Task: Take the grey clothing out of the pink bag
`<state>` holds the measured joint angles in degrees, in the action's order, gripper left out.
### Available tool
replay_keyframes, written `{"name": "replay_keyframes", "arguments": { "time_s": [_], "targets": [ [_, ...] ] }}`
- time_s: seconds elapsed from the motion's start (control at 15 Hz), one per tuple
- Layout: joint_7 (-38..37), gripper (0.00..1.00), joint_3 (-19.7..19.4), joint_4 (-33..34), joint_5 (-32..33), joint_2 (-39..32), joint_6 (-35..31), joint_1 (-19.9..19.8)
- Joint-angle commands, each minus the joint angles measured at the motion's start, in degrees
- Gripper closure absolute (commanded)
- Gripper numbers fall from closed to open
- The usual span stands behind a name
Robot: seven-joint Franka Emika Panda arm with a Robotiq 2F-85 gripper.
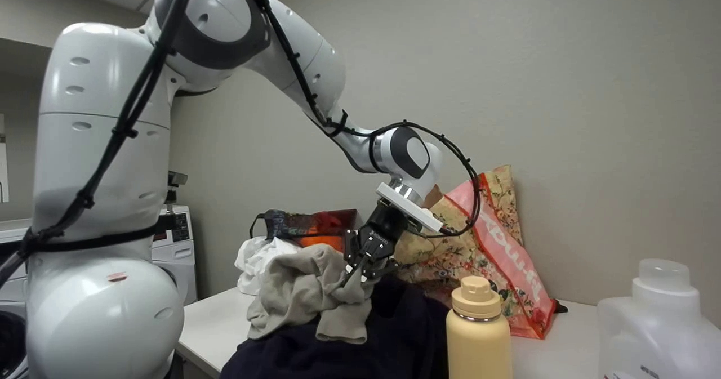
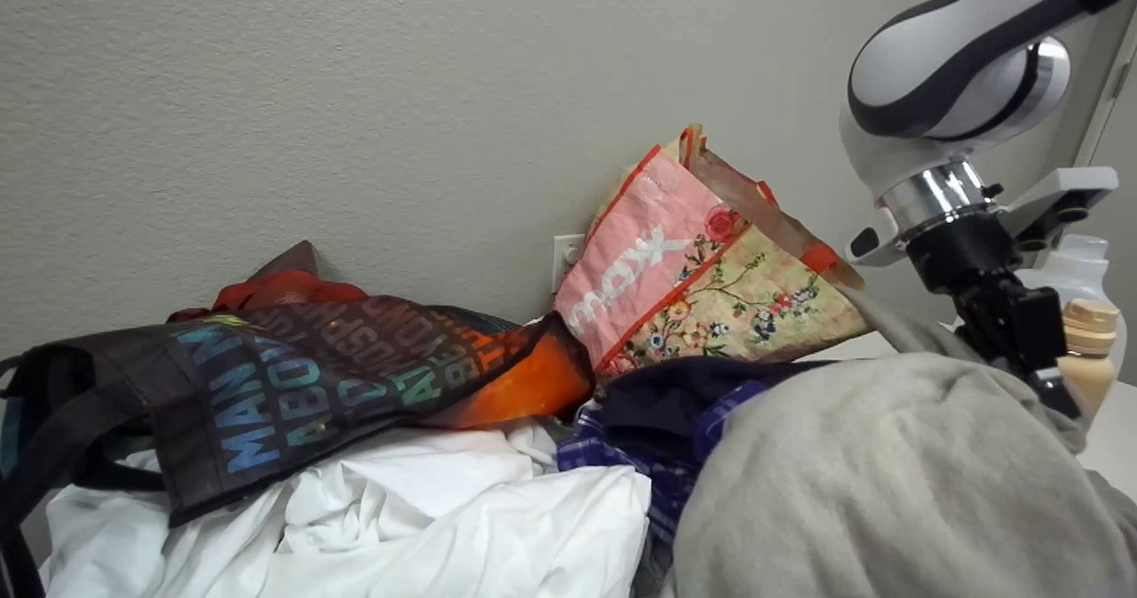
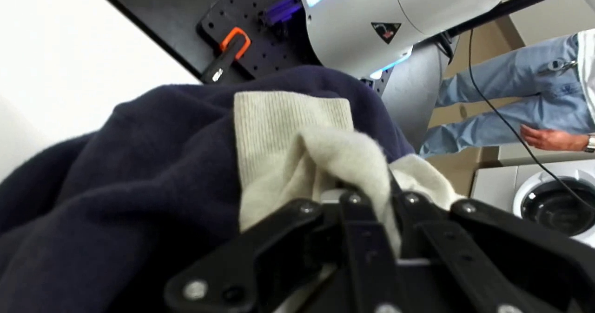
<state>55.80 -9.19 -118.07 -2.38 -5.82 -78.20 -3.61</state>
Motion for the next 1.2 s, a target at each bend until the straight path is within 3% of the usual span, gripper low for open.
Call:
{"name": "replay_keyframes", "arguments": {
  "time_s": [0.0, 0.53, 0.67, 0.87, 1.13],
  "targets": [
    [-5.77, 0.95, 2.46, -2.53, 5.89, -1.53, 2.68, -0.41],
    [-10.82, 0.94, 5.95, -4.19, 18.82, -6.21, 12.61, 0.24],
    [-15.52, 0.63, 6.41, -3.62, 20.01, -6.36, 10.82, 0.13],
    [-20.31, 0.42, 6.38, -1.9, 15.57, -4.23, 7.13, -1.06],
    [-21.36, 0.11, 6.01, 3.3, 10.38, -1.13, 7.74, -2.08]
  ]
}}
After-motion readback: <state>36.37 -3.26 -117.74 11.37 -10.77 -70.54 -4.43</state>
